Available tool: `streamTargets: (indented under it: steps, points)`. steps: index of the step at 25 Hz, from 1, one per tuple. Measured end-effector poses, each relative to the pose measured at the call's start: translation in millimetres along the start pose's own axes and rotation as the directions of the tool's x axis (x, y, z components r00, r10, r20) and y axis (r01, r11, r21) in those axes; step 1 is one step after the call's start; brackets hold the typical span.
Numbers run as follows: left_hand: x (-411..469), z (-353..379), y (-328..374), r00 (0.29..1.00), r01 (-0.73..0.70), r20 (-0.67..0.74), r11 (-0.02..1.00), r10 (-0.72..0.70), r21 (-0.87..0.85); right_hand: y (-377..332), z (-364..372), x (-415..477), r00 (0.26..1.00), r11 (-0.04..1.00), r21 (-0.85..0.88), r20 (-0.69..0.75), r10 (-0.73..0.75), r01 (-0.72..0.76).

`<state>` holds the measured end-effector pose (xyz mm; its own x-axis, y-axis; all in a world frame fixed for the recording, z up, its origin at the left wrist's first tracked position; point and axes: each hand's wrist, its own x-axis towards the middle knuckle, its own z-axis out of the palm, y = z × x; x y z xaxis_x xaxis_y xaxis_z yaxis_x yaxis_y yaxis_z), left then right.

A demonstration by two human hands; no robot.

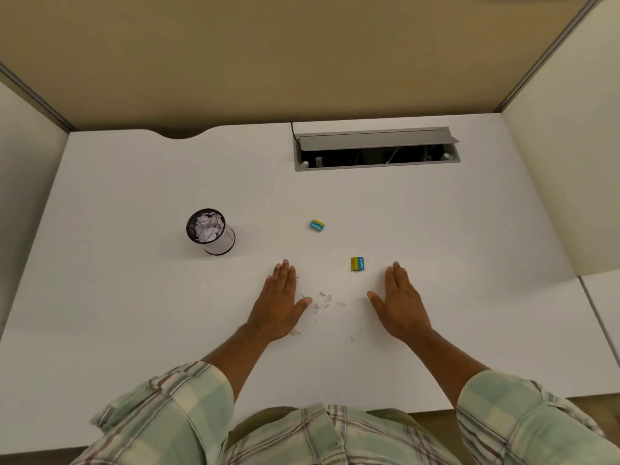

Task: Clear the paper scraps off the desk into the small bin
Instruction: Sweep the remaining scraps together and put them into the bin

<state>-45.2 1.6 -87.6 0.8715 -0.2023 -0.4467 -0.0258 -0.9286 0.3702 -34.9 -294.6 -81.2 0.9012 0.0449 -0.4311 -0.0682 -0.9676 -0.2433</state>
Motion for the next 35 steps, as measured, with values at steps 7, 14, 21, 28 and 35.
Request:
streamTargets:
  steps: [7,14,21,28,35]
  points:
    - [-13.3,14.5,9.0,0.995,-0.047,0.089,0.998,0.045,0.029,3.8,23.7,-18.9,0.996,1.0,0.004,0.093,0.003,-0.003]
    - [-41.8,31.1,19.1,0.984,-0.124,0.139,0.99,0.114,0.064,-53.0,51.5,-56.7,0.959,0.975,-0.006,0.181,-0.218,0.222]
    - [-56.1,13.6,-9.2,0.981,0.045,-0.174,0.974,-0.085,-0.22,-50.6,23.1,-41.7,0.996,0.943,0.321,-0.002,-0.094,0.09]
    - [-58.8,11.1,-21.3,0.955,0.283,0.008,0.897,-0.298,-0.338,-17.6,11.3,-39.4,0.97,0.96,0.25,0.235,0.068,-0.128]
    - [-45.0,16.4,7.1,0.925,0.334,-0.003,0.814,-0.381,-0.476,-74.3,39.1,-37.5,0.979,0.969,0.232,0.202,0.036,-0.083]
